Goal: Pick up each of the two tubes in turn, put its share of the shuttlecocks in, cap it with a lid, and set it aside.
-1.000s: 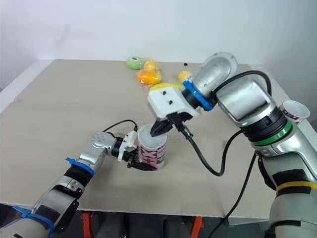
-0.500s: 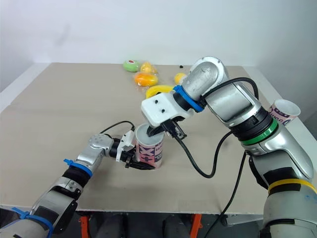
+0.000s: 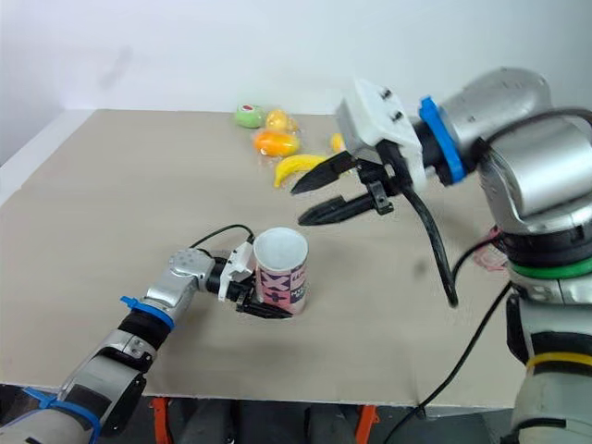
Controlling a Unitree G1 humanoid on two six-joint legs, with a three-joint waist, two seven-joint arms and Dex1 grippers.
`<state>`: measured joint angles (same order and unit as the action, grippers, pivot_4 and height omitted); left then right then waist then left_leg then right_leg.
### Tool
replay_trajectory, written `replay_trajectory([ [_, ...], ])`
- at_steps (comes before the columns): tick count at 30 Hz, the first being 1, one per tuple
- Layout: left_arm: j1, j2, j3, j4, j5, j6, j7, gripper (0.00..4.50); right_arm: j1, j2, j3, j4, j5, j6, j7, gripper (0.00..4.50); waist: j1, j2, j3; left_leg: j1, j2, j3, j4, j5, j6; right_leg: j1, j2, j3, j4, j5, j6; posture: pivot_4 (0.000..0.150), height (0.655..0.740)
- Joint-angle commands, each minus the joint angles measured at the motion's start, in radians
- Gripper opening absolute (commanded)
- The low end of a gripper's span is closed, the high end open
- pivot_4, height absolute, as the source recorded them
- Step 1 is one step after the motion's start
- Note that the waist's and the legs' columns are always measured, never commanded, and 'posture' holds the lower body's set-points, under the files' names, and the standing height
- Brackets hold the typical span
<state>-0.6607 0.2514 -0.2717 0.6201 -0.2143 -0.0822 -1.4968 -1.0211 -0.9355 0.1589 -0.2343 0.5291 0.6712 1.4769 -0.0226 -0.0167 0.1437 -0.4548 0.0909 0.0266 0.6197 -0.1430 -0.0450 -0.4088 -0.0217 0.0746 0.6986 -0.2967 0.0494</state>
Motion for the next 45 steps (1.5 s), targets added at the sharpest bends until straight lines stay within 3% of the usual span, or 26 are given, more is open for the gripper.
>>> replay_trajectory([
  [1,0.017,0.023,0.003,0.006,0.0,0.058,-0.018,4.5,0.087,-0.042,-0.122,-0.126,0.057,0.063,-0.087,3.71,-0.003,0.002,0.001,0.0,0.0,0.0,0.0,0.0,0.0,0.0,0.0,0.0,0.0,0.0,0.0,0.15,0.6946],
  [3,0.016,0.028,0.011,-0.01,-0.01,0.074,-0.027,4.5,0.153,-0.057,-0.167,-0.172,0.08,0.093,-0.129,4.46,-0.005,0.002,0.002,0.001,0.0,0.0,-0.001,0.0,0.0,0.0,0.0,0.0,0.0,0.0,0.0,0.15,0.6946],
  [13,0.081,0.16,0.037,-0.088,-0.012,0.057,-0.08,4.5,0.469,-0.118,-0.331,-0.328,0.135,0.156,-0.282,4.46,-0.01,0.002,0.003,0.0,0.0,-0.002,-0.003,-0.002,0.001,0.001,0.003,0.003,0.0,0.0,0.002,0.15,0.6946],
  [18,0.115,0.249,0.084,-0.12,-0.018,0.026,-0.059,4.5,0.671,-0.171,-0.31,-0.351,0.056,0.098,-0.302,4.46,-0.011,0.0,0.004,0.001,0.0,-0.002,-0.003,-0.003,0.001,0.001,0.003,0.002,0.0,-0.003,0.006,0.15,0.6946],
  [22,0.14,0.295,0.131,-0.196,-0.067,0.057,-0.054,4.5,0.754,-0.134,-0.255,-0.365,0.04,0.067,-0.33,4.46,-0.012,-0.001,0.005,0.001,0.0,-0.001,-0.002,-0.003,0.001,0.001,0.003,0.002,0.0,-0.003,0.005,0.15,0.6946],
  [28,0.198,0.327,0.221,-0.441,-0.25,0.228,-0.05,4.5,0.699,-0.011,-0.155,-0.31,0.024,0.038,-0.399,4.46,-0.011,-0.008,0.013,-0.001,0.001,-0.001,0.0,-0.002,0.001,0.001,0.003,0.003,0.0,-0.002,0.005,0.15,0.6946],
  [37,0.201,0.377,0.229,-0.602,-0.286,0.317,-0.007,4.5,0.598,0.103,-0.038,-0.22,-0.036,-0.007,-0.42,4.46,-0.005,-0.011,0.015,-0.003,0.001,-0.002,0.0,-0.002,0.001,0.001,0.003,0.002,0.0,-0.002,0.008,0.15,0.6946],
  [45,0.202,0.496,0.277,-0.68,-0.344,0.427,-0.007,4.5,0.57,0.17,-0.013,-0.188,-0.033,-0.028,-0.408,4.46,-0.002,-0.012,0.017,-0.003,0.001,-0.002,0.0,-0.003,0.001,0.0,0.004,0.002,0.0,-0.002,0.008,0.15,0.6946],
])
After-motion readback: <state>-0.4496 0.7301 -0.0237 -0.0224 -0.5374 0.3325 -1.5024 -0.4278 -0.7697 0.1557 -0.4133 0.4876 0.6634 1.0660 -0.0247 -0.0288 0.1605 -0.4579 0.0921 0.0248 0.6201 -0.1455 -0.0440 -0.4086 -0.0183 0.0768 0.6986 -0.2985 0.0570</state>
